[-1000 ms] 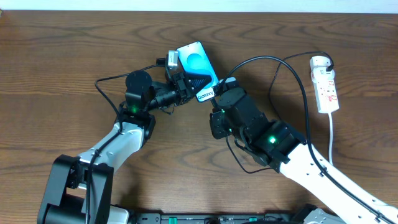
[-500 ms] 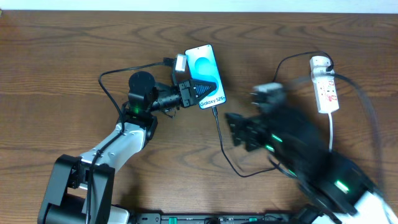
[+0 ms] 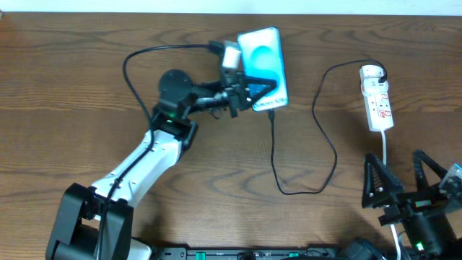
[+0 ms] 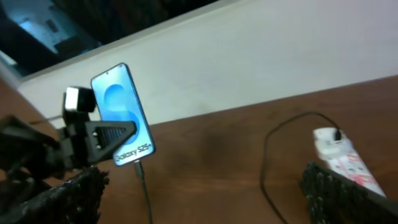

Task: Plug charger to phone and switch on socket
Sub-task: 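Open the right gripper and pull it back from the plugged phone, then lower the phone flat onto the table with the left gripper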

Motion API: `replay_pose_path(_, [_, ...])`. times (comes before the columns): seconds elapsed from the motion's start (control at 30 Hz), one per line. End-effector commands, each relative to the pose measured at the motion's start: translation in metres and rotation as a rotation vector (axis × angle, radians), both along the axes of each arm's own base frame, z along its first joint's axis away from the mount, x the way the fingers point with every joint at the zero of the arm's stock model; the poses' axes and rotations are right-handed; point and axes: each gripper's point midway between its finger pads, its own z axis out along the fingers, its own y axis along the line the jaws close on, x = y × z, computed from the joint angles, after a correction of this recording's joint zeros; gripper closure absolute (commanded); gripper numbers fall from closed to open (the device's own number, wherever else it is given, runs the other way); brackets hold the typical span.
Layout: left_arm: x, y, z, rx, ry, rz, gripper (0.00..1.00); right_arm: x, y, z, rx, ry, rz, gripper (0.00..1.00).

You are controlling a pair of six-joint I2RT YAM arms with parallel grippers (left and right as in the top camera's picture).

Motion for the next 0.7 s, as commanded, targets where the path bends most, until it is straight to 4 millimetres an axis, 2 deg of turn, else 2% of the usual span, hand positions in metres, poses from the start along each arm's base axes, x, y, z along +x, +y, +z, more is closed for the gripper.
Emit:
replay_pose_path(0.0, [-0.018, -0.02, 0.005, 0.042, -0.142, -0.058, 0.93, 0.0, -0.01, -0.004, -0.003, 0.018, -0.055, 0.01])
replay_pose_path(0.13, [-0.008, -0.024, -0.026, 0.132, -0.043, 0.003, 0.93, 0.0, -0.011, -0.006, -0.01, 0.024, -0.062, 0.01])
replay_pose_path(0.27, [0.0, -0.02, -0.078, 0.28, 0.106, 0.05, 0.93, 0.003, -0.009, -0.01, -0.003, 0.038, -0.065, 0.01])
replay_pose_path(0.33, [0.001, -0.02, -0.094, 0.305, 0.152, 0.045, 0.93, 0.005, -0.007, -0.013, 0.003, 0.05, -0.068, 0.01])
replay_pose_path(0.57, [0.012, -0.026, -0.192, 0.409, 0.444, 0.034, 0.93, 0.02, 0.006, -0.025, -0.048, 0.113, -0.07, 0.01])
replay_pose_path(0.67, [0.015, -0.027, -0.215, 0.435, 0.496, 0.04, 0.92, 0.028, 0.014, -0.032, -0.079, 0.145, -0.071, 0.01])
